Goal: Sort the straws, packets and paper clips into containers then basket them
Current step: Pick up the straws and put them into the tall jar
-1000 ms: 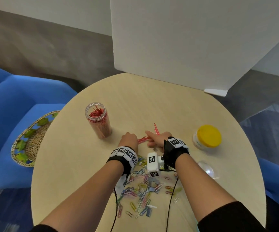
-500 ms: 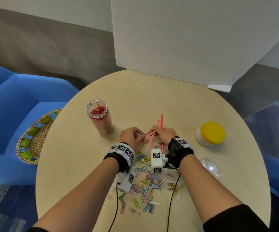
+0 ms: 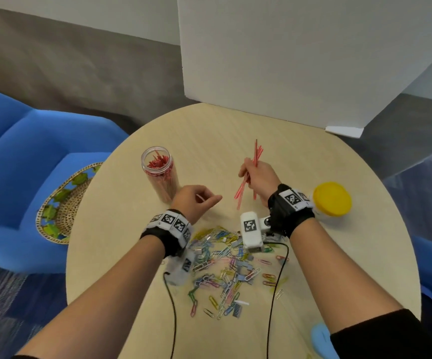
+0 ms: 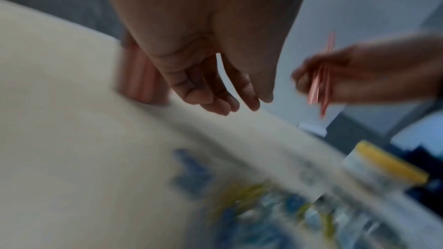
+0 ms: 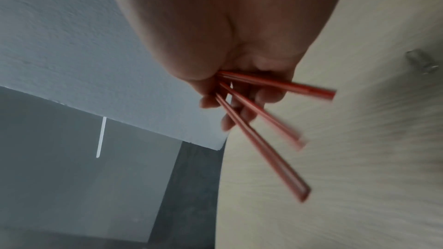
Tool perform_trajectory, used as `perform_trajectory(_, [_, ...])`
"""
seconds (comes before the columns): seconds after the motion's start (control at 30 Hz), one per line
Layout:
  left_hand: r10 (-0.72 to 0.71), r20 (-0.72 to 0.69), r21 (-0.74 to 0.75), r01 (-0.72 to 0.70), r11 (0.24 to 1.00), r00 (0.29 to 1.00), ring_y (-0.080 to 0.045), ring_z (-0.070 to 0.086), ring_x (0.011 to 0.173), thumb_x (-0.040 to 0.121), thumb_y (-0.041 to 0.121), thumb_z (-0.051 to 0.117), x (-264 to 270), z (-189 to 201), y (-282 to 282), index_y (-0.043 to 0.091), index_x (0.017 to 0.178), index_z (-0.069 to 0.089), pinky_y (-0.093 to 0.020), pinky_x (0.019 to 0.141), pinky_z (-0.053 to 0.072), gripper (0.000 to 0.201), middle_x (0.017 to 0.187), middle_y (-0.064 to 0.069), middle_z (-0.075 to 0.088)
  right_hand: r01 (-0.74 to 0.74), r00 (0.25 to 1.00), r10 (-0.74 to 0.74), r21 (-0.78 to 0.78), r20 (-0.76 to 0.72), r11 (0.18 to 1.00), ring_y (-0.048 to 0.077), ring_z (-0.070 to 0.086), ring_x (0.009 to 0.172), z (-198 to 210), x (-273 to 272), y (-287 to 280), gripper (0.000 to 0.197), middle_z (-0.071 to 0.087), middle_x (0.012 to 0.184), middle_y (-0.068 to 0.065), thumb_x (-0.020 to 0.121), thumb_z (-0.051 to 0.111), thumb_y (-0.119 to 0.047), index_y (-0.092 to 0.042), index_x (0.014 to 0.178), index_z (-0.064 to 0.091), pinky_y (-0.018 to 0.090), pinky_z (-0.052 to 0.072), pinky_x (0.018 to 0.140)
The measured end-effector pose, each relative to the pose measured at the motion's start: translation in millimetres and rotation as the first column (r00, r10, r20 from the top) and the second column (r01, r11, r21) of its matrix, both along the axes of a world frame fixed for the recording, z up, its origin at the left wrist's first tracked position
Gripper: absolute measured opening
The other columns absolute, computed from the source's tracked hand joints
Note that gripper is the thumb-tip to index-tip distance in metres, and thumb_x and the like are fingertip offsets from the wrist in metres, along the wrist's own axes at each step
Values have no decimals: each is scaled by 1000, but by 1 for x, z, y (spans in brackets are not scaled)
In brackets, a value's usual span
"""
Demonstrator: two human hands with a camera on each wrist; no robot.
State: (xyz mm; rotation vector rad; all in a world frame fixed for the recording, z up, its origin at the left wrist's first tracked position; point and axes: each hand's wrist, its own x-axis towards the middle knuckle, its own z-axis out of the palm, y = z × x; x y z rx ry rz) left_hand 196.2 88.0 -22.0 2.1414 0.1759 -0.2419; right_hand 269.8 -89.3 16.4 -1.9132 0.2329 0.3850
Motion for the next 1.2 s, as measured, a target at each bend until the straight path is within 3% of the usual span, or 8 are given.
perform_trajectory(0.17, [-127, -255, 308, 205, 929, 959, -11, 59, 65, 83, 43, 73, -40, -22, 95, 27, 64, 61, -22, 64, 41, 27, 66, 9, 63, 3, 1000, 7, 413, -22, 911, 15, 50, 51, 47, 2, 26, 29, 45, 60, -2, 107, 36, -26, -13, 86, 51, 32, 56, 64])
perform_trajectory(0.27, [37, -277, 406, 82, 910, 960, -19, 63, 80, 77, 46, 77, -53, -29, 139, 25, 70, 65, -26, 70, 46, 25, 76, 6, 64, -44, 999, 39, 537, 22, 842, 8, 19, 46, 82, -4, 52, 30, 24, 58, -7, 104, 46, -30, -18, 77, 45, 21, 26, 42])
perform_trajectory(0.4, [292, -196, 600, -121, 791, 936, -28, 44, 120, 53, 65, 83, -59, -35, 168, 40, 117, 57, -46, 97, 46, 73, 129, -1, 43, -156, 987, 150, 598, 59, 786, 12, 23, 45, 121, -9, 93, 47, 23, 54, -3, 104, 41, -38, -18, 62, 32, 24, 32, 43])
perform_trajectory(0.5, [333, -234, 643, -112, 758, 913, -26, 36, 128, 48, 69, 83, -53, -33, 169, 46, 134, 43, -49, 95, 46, 97, 138, 3, 33, -345, 925, 268, 302, 269, 888, 17, 51, 59, 133, -7, 116, 50, 45, 62, 2, 107, 33, -37, -13, 64, 42, 37, 50, 68])
perform_trajectory(0.63, [324, -320, 637, -51, 769, 890, -25, 32, 130, 54, 64, 83, -44, -26, 164, 42, 135, 41, -49, 94, 46, 94, 136, 2, 31, -405, 776, 476, -251, 414, 879, 2, 44, 49, 134, 3, 133, 52, 44, 54, -12, 106, 30, -41, -13, 68, 52, 25, 37, 63])
perform_trajectory(0.8, [319, -331, 652, -29, 757, 888, -26, 34, 126, 57, 61, 84, -39, -23, 161, 36, 130, 42, -50, 92, 46, 88, 131, 1, 32, -458, 727, 537, -281, 428, 843, 13, 57, 41, 129, 2, 144, 39, 62, 55, 9, 102, 49, -33, -8, 76, 65, 25, 49, 48])
perform_trajectory(1.0, [309, -357, 651, -3, 759, 882, -26, 32, 127, 53, 63, 85, -34, -23, 164, 38, 135, 37, -48, 90, 46, 99, 132, 0, 32, -514, 616, 709, -507, 344, 692, 5, 67, 63, 101, 8, 145, 19, 72, 69, -3, 92, 68, -27, -14, 80, 76, 22, 55, 71])
perform_trajectory(1.2, [305, -408, 549, -35, 835, 860, -26, 42, 124, 53, 62, 86, -36, -30, 172, 41, 148, 19, -48, 95, 46, 118, 132, -1, 39, -464, 662, 604, -390, 445, 796, 12, 70, 63, 105, 9, 142, 7, 72, 74, 0, 82, 78, -16, -14, 76, 75, 29, 59, 69])
